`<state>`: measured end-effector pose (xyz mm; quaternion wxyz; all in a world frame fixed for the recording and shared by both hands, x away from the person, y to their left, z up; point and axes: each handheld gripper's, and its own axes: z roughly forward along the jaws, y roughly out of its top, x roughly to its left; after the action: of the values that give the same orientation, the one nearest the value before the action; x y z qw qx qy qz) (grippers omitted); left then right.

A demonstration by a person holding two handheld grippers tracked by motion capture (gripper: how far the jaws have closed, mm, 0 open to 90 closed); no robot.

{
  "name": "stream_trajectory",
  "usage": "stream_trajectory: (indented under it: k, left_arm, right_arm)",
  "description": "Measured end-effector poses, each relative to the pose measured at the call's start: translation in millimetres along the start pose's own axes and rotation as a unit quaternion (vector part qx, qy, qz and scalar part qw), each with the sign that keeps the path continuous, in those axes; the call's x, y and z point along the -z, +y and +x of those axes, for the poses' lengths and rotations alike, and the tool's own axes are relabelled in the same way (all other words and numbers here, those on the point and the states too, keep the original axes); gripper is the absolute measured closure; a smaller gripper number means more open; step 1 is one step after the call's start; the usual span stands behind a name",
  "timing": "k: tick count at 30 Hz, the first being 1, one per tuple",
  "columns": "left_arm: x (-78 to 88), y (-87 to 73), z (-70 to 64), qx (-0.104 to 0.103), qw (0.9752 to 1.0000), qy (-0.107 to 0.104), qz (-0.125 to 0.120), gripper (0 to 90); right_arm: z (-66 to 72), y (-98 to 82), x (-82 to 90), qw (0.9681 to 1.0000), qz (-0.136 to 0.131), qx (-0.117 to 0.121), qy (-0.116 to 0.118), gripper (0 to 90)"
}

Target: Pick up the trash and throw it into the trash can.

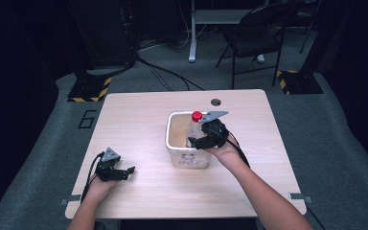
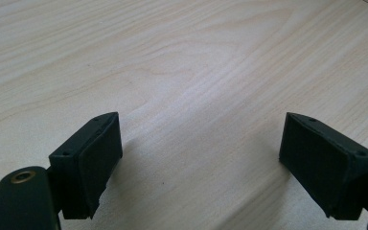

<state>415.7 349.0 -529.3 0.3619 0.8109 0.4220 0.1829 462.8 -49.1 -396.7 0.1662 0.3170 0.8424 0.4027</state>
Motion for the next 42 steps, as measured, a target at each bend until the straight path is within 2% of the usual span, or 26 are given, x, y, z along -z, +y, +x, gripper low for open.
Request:
stream_trajectory:
  k: [10,19,31,42]
  left_arm:
    - [0.0,0.0,0.0,0.000,1.0000,0.000,0.000,14.6]
    - [-0.5,0.6,0.6,-0.003,1.0000,0.000,0.000,14.6]
    - [-0.4,0.5,0.5,-0.002,1.0000,0.000,0.001,14.6]
    - [-0.4,0.4,0.2,-0.001,1.0000,0.001,0.000,14.6]
  right_arm:
    - [0.4,-1.3,8.6,0.9999,-0.013,0.000,-0.004,18.5]
    - [-2.9,-7.7,25.0,0.9997,-0.024,-0.004,-0.006,18.6]
    - [-25.1,-26.6,53.2,0.9983,-0.048,-0.016,-0.027,19.5]
    - [-45.3,-52.2,63.1,0.9972,-0.047,-0.035,-0.046,20.8]
